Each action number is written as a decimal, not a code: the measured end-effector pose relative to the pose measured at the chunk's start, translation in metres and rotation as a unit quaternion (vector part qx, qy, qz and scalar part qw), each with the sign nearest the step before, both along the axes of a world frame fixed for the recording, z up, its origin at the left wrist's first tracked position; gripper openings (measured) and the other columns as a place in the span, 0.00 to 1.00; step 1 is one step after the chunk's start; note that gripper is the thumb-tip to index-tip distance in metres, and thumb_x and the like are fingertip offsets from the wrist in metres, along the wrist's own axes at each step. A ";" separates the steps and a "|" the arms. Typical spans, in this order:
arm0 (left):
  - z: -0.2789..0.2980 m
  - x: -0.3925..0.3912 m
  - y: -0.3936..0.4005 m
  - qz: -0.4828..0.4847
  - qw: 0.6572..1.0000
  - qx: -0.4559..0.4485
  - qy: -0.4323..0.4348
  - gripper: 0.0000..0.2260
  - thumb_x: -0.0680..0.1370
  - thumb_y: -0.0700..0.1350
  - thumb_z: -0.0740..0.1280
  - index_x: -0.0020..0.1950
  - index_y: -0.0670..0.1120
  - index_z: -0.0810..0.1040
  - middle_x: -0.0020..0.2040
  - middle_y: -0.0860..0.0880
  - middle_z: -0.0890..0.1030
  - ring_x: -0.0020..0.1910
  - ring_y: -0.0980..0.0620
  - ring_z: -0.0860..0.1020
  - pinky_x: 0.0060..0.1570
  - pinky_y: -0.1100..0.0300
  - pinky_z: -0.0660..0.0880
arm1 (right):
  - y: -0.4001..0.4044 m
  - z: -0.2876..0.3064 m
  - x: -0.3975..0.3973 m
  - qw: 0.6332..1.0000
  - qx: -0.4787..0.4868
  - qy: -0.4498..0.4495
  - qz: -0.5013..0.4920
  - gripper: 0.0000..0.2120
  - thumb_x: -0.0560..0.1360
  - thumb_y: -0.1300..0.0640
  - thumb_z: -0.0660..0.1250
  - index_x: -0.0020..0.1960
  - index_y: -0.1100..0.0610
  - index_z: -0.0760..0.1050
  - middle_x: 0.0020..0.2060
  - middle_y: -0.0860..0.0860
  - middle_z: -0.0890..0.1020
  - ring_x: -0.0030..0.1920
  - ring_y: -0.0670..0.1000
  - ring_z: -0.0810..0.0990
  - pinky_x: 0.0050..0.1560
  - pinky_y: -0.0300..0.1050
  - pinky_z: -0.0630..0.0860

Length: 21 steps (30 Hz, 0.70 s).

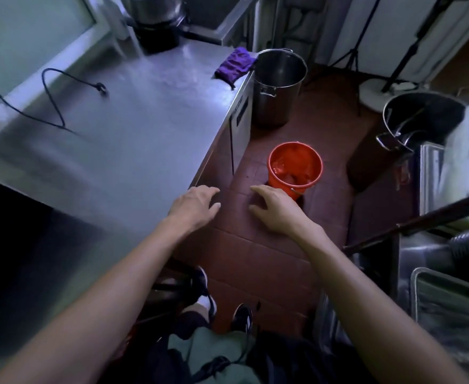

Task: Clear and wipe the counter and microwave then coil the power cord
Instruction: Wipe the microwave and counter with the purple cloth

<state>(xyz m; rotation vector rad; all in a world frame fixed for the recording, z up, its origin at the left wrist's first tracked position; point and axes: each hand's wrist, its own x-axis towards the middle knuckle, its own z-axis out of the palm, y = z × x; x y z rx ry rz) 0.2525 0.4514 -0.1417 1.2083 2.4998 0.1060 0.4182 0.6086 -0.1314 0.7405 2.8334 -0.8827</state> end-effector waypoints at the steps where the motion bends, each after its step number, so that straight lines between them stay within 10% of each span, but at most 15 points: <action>1: -0.002 0.000 0.008 -0.013 1.000 -0.003 -0.002 0.21 0.81 0.55 0.62 0.74 0.53 0.69 0.71 0.49 0.74 0.68 0.46 0.72 0.64 0.48 0.72 | 0.006 -0.002 0.003 1.000 -0.001 -0.001 -0.008 0.26 0.79 0.51 0.67 0.75 0.54 0.67 0.73 0.51 0.72 0.71 0.56 0.70 0.68 0.57 0.70; 21: -0.030 -0.175 0.144 0.009 0.996 0.083 -0.042 0.17 0.79 0.54 0.63 0.67 0.53 0.75 0.63 0.47 0.80 0.60 0.41 0.78 0.55 0.48 0.76 | 0.145 -0.020 -0.158 0.994 0.080 -0.069 -0.002 0.26 0.78 0.51 0.67 0.75 0.50 0.67 0.74 0.52 0.71 0.71 0.59 0.69 0.66 0.61 0.72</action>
